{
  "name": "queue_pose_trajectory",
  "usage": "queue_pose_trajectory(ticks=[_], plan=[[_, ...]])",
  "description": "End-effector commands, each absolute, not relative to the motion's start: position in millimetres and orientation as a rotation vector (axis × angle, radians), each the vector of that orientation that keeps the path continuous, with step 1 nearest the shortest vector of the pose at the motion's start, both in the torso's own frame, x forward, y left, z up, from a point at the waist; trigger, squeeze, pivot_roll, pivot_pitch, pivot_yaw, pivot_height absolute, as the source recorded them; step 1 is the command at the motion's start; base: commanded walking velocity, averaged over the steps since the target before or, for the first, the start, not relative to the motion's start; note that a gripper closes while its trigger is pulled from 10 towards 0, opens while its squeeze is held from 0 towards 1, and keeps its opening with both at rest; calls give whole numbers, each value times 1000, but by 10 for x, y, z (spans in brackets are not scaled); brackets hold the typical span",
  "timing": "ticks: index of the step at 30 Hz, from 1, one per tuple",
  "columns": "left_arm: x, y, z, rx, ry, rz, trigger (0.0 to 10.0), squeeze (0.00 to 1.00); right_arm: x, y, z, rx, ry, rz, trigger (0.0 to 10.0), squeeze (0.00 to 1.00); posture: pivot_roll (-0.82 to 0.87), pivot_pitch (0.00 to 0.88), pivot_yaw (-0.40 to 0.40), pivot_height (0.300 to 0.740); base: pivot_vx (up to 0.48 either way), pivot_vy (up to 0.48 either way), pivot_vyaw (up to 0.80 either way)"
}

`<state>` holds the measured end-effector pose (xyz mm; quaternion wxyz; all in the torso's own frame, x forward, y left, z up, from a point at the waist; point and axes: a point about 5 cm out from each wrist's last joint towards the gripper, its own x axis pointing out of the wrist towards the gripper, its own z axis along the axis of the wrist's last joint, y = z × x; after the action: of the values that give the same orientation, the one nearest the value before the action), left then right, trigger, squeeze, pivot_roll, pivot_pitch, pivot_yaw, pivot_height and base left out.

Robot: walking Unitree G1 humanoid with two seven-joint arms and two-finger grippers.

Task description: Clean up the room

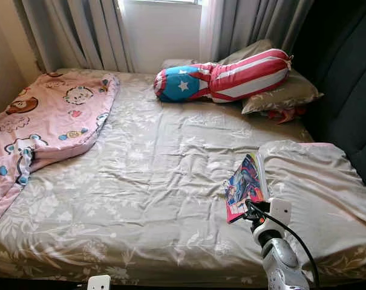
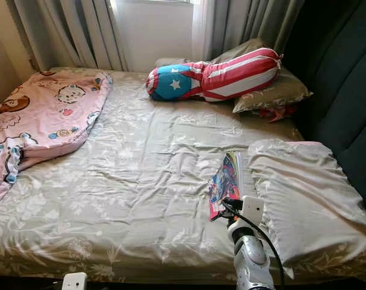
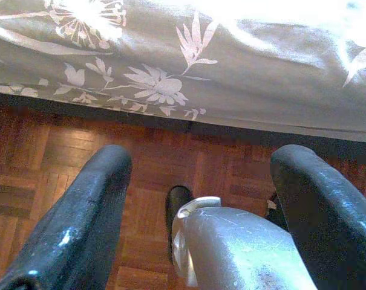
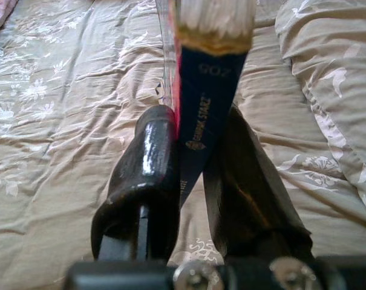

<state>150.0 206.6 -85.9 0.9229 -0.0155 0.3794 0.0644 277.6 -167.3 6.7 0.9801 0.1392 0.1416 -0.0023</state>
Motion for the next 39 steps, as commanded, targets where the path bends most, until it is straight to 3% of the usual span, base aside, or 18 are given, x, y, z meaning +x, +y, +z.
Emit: queue_pose_trajectory(ticks=[1, 6, 28, 39], plan=[[1479, 2062, -874, -47, 796, 136, 10000, 0, 2830, -1696, 138, 271, 250, -5, 10000, 0, 64, 0, -93, 723, 0, 0, 0], [1477, 2061, -875, -48, 796, 136, 10000, 0, 2829, -1697, 138, 271, 251, -6, 10000, 0, 64, 0, -94, 723, 51, 0, 0], [1443, 2056, -890, -47, 806, 138, 10000, 0, 2822, -1638, 110, 253, 271, 22, 10000, 0, 65, 0, -99, 723, 429, 0, 0], [1666, 2124, -751, -47, 678, 172, 10000, 0, 2787, -1594, 86, 271, 277, 57, 10000, 0, 64, 0, -94, 723, 0, 0, 0]])
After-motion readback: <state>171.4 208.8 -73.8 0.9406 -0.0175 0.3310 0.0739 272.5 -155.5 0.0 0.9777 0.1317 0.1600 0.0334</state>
